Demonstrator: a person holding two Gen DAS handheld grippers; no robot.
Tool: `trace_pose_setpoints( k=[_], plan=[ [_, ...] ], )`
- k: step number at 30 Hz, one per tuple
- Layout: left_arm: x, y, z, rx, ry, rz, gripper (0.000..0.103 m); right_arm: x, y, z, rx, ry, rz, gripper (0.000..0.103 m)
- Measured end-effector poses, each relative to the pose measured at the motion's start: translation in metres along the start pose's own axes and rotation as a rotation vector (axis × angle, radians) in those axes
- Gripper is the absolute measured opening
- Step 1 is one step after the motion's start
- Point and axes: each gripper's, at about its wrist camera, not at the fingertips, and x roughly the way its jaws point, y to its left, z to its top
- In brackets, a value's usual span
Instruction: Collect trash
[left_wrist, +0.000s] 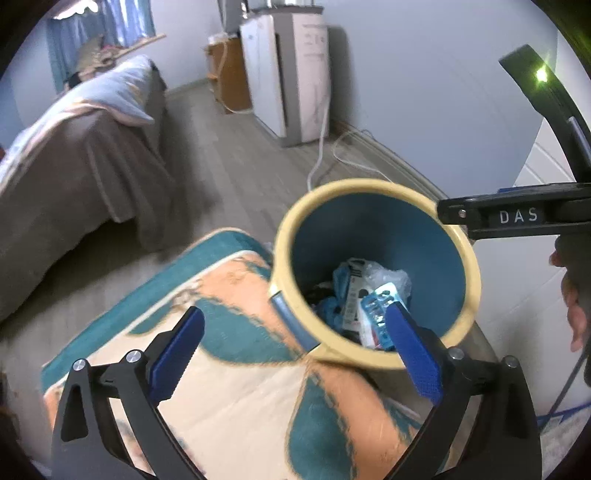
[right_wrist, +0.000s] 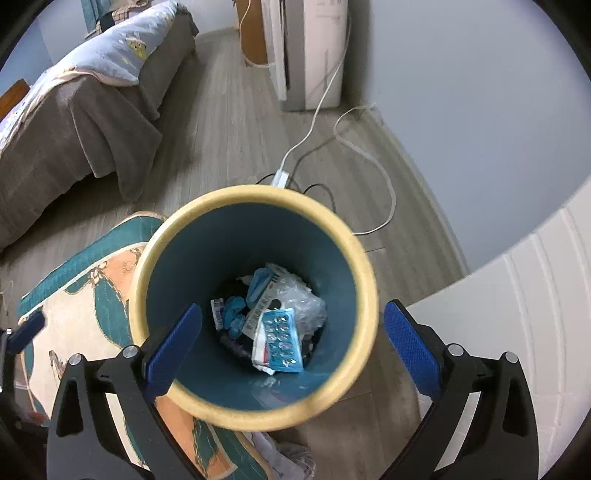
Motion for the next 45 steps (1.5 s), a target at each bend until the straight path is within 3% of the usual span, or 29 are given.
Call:
trace_pose_setpoints(
  k=[5, 10, 15, 18, 29, 45],
  plan=[
    [-0.047, 0.010, -0.009, 0.021, -0.044, 0.031, 0.098, -0.039, -0.015, -0.033, 0.057, -0.044, 0.034, 0.097],
    [-0.073, 0.026, -0.017, -0.054, -0.049, 0.075, 0.098, -0.069, -0.032, -0.053, 0.140, -0.097, -0.034, 0.097],
    [-0.077, 0.030, -0.022, -0.084, -0.053, 0.050, 0.098, -0.099, -0.023, -0.067, 0.083, -0.174, -0.124, 0.097],
    [-0.080, 0.028, -0.022, -0.067, -0.096, 0.071, 0.098, -0.111, -0.020, -0.070, 0.070, -0.216, -0.055, 0.097],
    [-0.090, 0.029, -0.018, -0.047, -0.146, 0.061, 0.098, -0.140, 0.019, -0.081, -0.105, -0.341, -0.044, 0.097],
    [-0.100, 0.022, -0.020, 0.000, -0.169, 0.047, 0.098, -0.142, 0.022, -0.083, -0.114, -0.347, -0.054, 0.097]
  ],
)
